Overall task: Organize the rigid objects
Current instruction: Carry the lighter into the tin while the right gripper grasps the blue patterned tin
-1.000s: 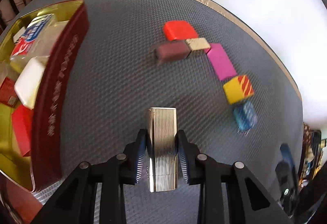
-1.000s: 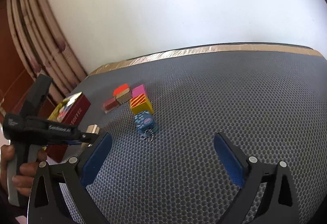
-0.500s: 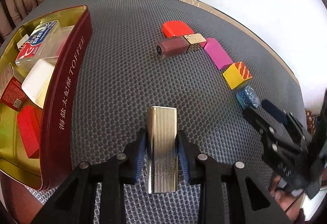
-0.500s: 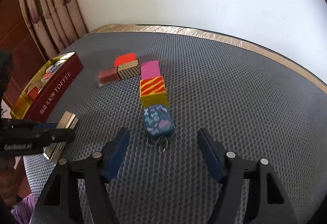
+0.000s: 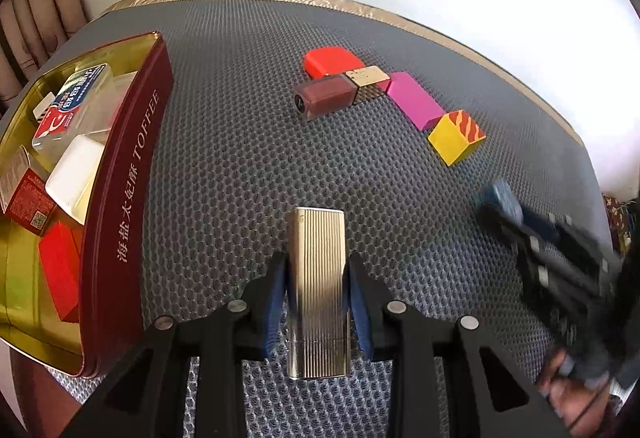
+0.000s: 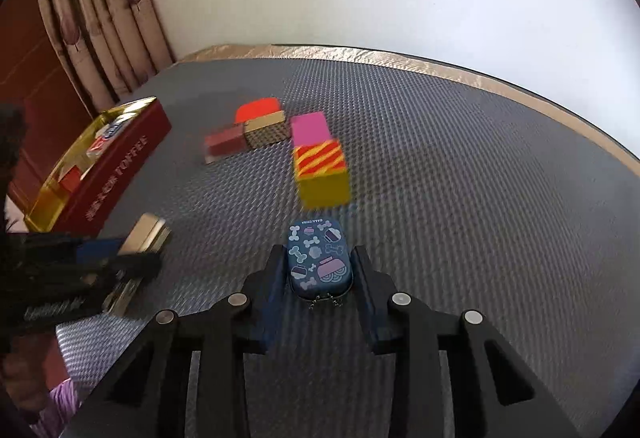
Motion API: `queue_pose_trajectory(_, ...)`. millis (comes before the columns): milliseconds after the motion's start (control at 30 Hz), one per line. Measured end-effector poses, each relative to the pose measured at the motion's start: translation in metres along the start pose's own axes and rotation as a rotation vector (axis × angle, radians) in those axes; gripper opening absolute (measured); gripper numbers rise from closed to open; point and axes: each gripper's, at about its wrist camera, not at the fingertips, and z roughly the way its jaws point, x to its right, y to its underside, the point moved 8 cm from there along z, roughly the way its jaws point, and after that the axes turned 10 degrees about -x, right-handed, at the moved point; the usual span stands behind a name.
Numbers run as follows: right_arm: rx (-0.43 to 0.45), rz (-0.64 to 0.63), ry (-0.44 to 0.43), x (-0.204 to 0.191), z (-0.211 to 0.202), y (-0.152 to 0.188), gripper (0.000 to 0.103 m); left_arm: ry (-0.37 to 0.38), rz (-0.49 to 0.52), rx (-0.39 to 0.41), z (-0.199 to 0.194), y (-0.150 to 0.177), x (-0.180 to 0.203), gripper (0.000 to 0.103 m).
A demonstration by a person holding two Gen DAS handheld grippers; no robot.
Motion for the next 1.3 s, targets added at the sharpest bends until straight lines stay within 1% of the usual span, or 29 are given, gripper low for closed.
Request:
queue_pose_trajectory(100,0.019,0.028,0.0,-0.002,-0.011,0.014,0.03,0.01,0.029,0.008,-0.003,0.008,0.003,0.03)
queue_pose_trajectory(167,0.023,0.057,-0.003,0.002,-0.013,0.016,0.03,0.022,0.035,0.008,-0.005,0.009,0.002,0.03)
queue_pose_trajectory(200,0.023,0.079,-0.006,0.007,-0.013,0.016,0.03,0.041,0.034,0.013,-0.01,0.012,0.002,0.03)
queue_pose_trajectory(233,0.016,0.089,-0.009,0.009,-0.011,0.016,0.03,0.052,0.037,0.02,-0.017,0.017,-0.002,0.03)
queue_pose_trajectory(300,0.008,0.095,-0.003,0.012,-0.01,0.016,0.03,0.049,0.051,0.056,-0.036,0.018,-0.004,0.029)
queue_pose_trajectory(400,0.005,0.089,-0.004,0.008,-0.006,0.013,0.03,0.065,0.049,0.101,-0.069,0.023,-0.014,0.029)
queue_pose_trajectory(467,0.009,0.095,-0.003,0.008,-0.006,0.013,0.03,0.063,0.03,0.12,-0.091,0.024,-0.029,0.029)
queue_pose_trajectory(533,0.009,0.099,0.003,0.01,-0.007,0.014,0.03,0.064,-0.011,0.141,-0.112,0.026,-0.053,0.029)
queue_pose_trajectory(633,0.005,0.1,0.006,0.01,-0.006,0.014,0.03,0.032,-0.071,0.174,-0.138,0.024,-0.093,0.029)
queue_pose_trajectory(700,0.003,0.099,0.01,0.011,-0.007,0.015,0.03,0.018,-0.128,0.177,-0.151,0.024,-0.125,0.029)
queue_pose_trajectory(800,0.0,0.101,0.015,0.011,-0.004,0.013,0.03,-0.034,-0.189,0.157,-0.148,0.016,-0.168,0.029)
queue_pose_trajectory(867,-0.002,0.102,0.019,0.011,-0.003,0.013,0.03,-0.033,-0.222,0.129,-0.143,0.018,-0.187,0.029)
queue_pose_trajectory(900,-0.004,0.102,0.02,0.011,-0.003,0.013,0.03,-0.021,-0.242,0.111,-0.138,0.019,-0.197,0.029)
queue_pose_trajectory(933,-0.005,0.102,0.021,0.011,-0.002,0.012,0.03,-0.013,-0.241,0.101,-0.14,0.02,-0.203,0.029)
queue_pose_trajectory(967,-0.006,0.102,0.021,0.011,-0.002,0.012,0.03,-0.012,-0.233,0.085,-0.134,0.02,-0.208,0.029)
queue_pose_trajectory(1100,-0.008,0.102,0.021,0.012,-0.001,0.012,0.03,-0.032,-0.241,0.059,-0.118,0.022,-0.22,0.029)
queue_pose_trajectory(1167,-0.009,0.102,0.022,0.012,-0.001,0.012,0.03,-0.038,-0.261,0.044,-0.112,0.022,-0.225,0.029)
queue_pose_trajectory(1233,-0.009,0.102,0.021,0.012,-0.001,0.013,0.031,-0.02,-0.275,0.047,-0.11,0.02,-0.229,0.029)
queue_pose_trajectory(1300,-0.01,0.101,0.021,0.012,-0.001,0.013,0.031,-0.032,-0.286,0.045,-0.111,0.017,-0.233,0.03)
